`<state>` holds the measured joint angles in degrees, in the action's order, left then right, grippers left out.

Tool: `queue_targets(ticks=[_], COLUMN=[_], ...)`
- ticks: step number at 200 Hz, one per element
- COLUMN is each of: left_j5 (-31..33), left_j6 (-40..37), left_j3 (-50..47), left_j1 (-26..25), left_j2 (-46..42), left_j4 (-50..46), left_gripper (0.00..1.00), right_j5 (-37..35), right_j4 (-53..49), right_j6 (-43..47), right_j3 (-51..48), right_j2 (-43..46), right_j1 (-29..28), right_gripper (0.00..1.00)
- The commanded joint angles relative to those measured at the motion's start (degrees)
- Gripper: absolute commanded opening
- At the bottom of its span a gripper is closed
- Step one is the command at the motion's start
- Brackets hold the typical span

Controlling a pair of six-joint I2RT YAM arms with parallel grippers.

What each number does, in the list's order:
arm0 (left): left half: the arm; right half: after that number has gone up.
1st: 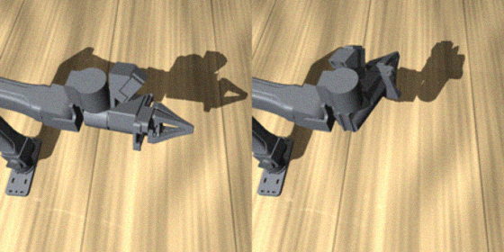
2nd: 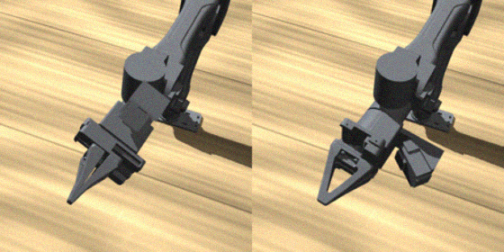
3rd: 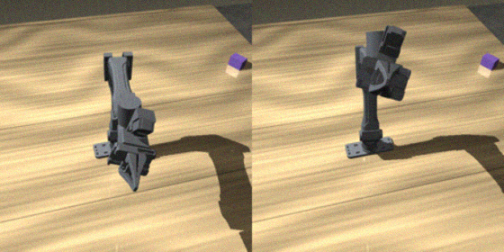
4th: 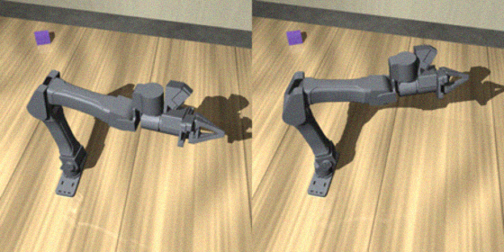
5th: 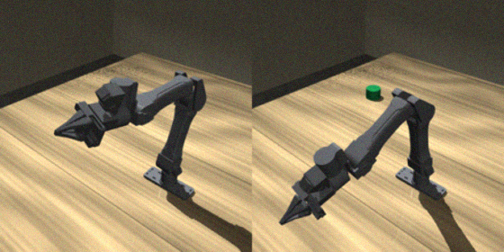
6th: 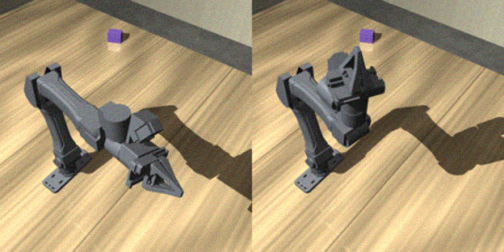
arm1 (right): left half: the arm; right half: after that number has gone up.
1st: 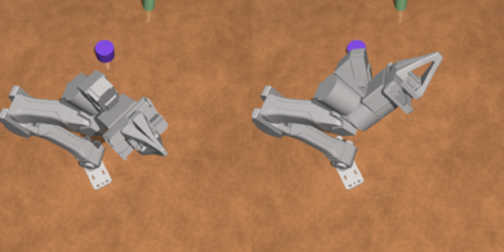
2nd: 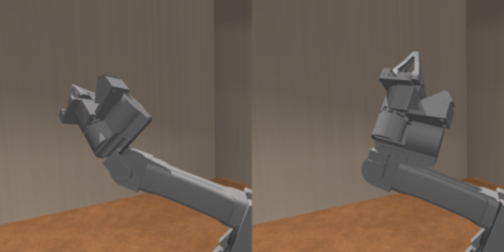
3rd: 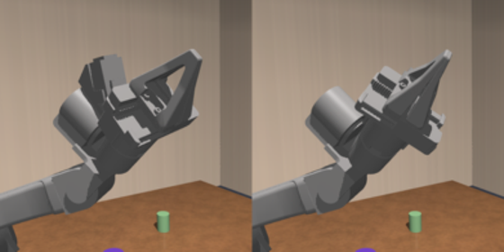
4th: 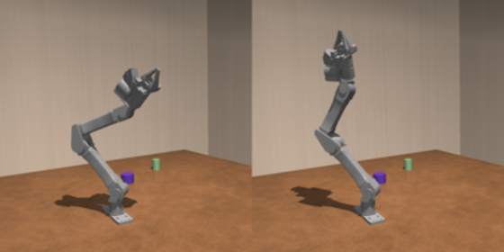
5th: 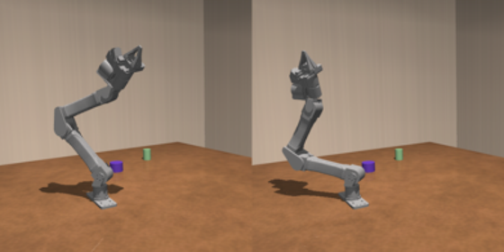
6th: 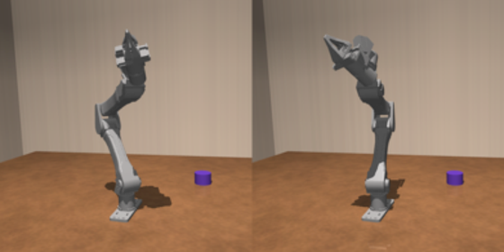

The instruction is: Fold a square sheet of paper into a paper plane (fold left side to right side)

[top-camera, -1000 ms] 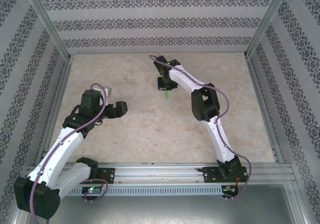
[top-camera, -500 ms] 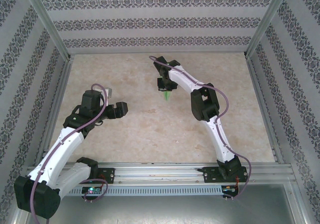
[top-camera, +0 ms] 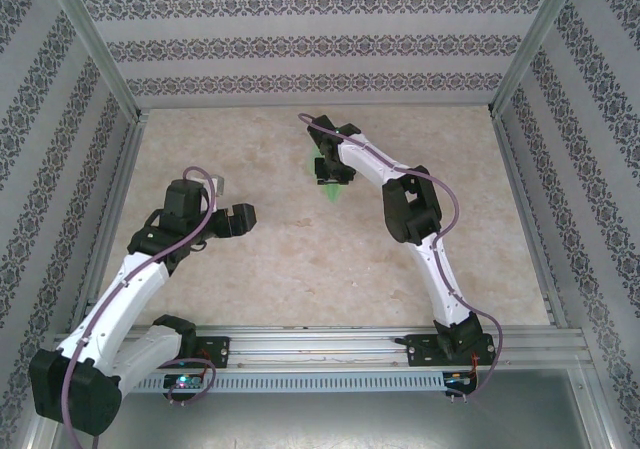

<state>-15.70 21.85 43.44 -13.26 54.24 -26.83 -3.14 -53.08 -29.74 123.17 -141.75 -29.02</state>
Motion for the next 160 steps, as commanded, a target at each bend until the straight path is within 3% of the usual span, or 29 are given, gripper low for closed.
queue_targets(ticks=[1,160], left_j5=[1.19,0.85], left_j6=[-0.55,-2.83], left_j3=[2.4,8.05], left_j1=[0.98,2.23], left_j2=[0.51,3.41], left_j4=[-0.64,-0.42], left_gripper=[0.92,0.92], right_j5=[0.66,-0.63], right_j4=[-0.82,-1.56], right_j6=[0.28,2.64], right_j3=[-2.66,-4.32], right_j2=[1.83,7.85], right_j1=[0.01,-0.77], right_gripper=[0.41,0.42])
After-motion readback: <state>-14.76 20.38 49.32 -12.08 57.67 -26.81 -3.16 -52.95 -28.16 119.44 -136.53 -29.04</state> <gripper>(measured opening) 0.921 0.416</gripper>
